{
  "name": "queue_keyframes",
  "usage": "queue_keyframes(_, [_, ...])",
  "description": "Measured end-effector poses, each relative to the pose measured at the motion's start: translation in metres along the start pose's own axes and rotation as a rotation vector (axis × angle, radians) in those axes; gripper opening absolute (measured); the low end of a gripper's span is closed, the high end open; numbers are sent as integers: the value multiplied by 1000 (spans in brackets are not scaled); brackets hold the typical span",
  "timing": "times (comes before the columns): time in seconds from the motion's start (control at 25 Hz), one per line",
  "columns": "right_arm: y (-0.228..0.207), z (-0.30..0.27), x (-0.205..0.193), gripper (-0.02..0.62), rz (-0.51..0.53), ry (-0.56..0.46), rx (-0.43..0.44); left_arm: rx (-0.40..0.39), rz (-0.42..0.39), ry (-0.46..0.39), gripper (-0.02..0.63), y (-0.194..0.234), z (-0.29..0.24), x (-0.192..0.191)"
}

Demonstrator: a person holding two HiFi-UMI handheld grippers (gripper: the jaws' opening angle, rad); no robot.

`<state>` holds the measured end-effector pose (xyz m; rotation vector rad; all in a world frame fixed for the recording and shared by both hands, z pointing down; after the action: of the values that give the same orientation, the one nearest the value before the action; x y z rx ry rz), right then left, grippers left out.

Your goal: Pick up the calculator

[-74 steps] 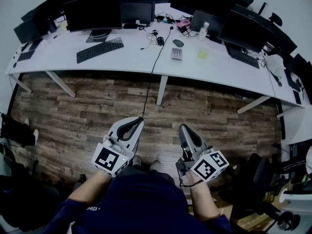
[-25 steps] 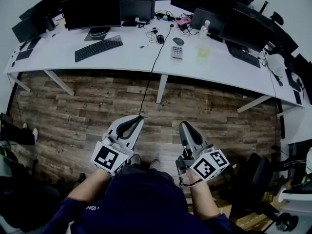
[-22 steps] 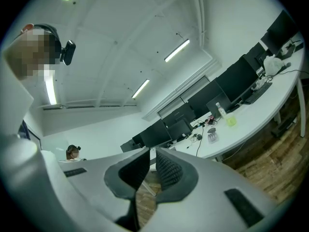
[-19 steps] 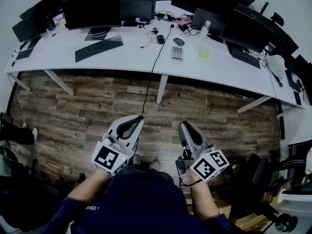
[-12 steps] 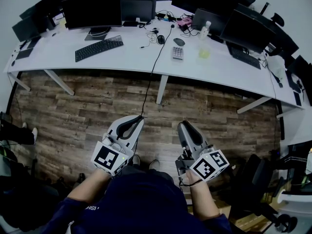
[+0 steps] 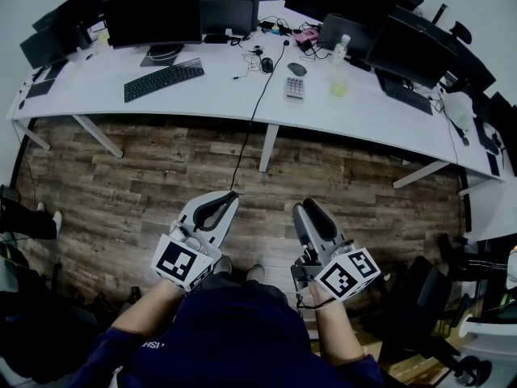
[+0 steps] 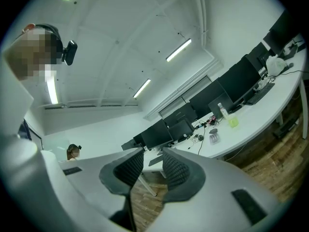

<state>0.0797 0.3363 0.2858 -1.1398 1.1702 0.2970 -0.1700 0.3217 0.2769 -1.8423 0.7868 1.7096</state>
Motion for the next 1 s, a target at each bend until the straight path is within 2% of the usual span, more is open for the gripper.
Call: queue_keyframes(1.0, [-18,4,12,181,1,-5,0,6,0,7,41,-7,-19,1])
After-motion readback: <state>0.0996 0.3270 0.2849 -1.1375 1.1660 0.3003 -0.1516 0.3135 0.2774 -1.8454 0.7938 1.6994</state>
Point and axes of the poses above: the fingertips, and each gripper's own axes: z backward along the fingers, y to its left, x out of its top, the point moved 9 cm from there along z, backward along the fingers
